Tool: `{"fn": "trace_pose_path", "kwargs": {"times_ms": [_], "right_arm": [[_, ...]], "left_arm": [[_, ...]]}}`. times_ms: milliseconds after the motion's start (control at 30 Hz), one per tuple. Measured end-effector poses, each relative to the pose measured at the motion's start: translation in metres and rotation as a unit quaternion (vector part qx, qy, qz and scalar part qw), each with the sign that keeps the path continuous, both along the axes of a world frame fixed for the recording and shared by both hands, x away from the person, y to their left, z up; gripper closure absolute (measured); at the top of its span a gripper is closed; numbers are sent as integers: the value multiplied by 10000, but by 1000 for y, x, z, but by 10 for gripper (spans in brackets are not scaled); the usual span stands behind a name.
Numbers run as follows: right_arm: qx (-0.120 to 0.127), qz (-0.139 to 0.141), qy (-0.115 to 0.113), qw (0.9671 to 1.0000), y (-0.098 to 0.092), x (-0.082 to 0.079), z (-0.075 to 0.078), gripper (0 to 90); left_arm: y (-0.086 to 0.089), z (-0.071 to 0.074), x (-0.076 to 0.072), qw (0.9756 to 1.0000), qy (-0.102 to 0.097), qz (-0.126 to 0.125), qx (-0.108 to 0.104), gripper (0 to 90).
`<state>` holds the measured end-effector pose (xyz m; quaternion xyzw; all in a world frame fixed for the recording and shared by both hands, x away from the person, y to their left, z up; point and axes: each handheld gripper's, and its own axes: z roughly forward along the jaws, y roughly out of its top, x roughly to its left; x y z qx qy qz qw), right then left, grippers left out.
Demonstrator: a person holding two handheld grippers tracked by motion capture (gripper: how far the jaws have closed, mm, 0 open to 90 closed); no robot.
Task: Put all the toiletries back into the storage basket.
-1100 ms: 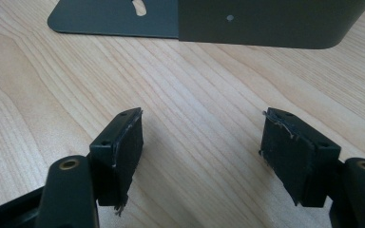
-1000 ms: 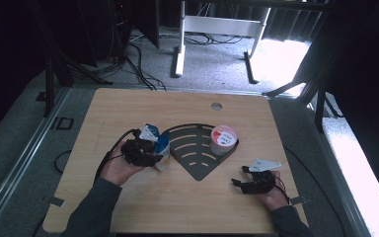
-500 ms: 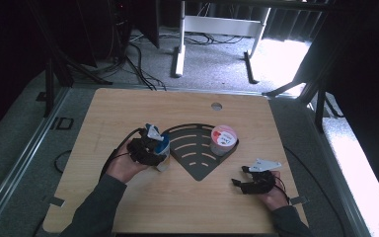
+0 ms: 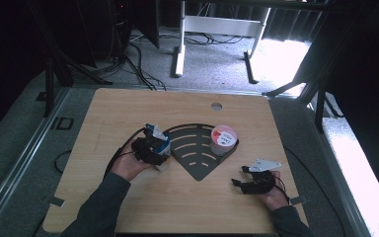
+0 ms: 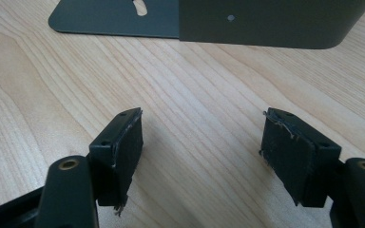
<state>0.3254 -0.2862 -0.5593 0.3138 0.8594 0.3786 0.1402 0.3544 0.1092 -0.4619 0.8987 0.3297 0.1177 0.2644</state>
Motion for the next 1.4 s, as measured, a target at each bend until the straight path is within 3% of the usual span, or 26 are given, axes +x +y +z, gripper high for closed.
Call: {"fn": "trace_pose_path", "kwargs": {"times_ms": [233, 633, 1400], "right_arm": [[0, 1, -3, 10000, 0, 0, 0, 299], [3, 2, 2, 10000, 0, 0, 0, 298], [10, 6, 7, 10000, 0, 0, 0, 298]], "left_arm": [[-6, -3, 1, 9998, -48, -26, 197, 501], [-14, -6, 6, 9993, -10, -112, 343, 497], [-21, -9, 10, 9986, 88, -182, 489, 512]]}}
